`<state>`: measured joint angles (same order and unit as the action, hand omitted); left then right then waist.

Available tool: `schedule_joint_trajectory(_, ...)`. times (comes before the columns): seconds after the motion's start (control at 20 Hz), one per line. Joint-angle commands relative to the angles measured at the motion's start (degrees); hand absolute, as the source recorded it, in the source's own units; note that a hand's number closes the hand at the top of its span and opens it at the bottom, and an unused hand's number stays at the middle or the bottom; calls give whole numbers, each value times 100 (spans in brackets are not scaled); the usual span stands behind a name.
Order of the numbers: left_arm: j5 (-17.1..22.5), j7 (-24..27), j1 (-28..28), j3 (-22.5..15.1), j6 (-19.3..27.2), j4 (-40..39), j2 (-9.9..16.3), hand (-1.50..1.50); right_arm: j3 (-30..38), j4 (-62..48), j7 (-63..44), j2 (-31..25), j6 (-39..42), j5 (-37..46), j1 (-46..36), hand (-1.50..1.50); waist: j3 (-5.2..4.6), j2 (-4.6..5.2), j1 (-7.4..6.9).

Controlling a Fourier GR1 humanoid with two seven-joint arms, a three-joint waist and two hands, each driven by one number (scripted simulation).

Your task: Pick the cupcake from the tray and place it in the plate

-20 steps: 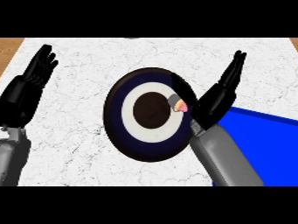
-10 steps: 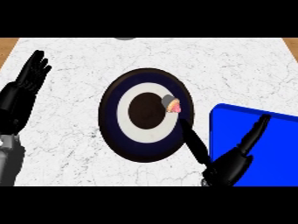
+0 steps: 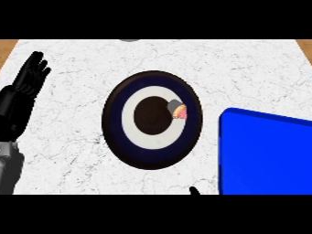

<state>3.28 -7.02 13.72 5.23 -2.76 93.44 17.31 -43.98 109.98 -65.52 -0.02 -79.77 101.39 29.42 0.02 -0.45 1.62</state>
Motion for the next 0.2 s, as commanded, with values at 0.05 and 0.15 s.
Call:
schedule_joint_trajectory(0.05,138,-105,-77,128,-130,107,58,0,-464,300,204,2,-589,504,1121,-150,6,-11,9)
schedule_joint_trajectory(0.15,-52,-73,-77,-1,48,130,-112,0,-148,73,-55,2,-594,594,917,-150,4,3,25)
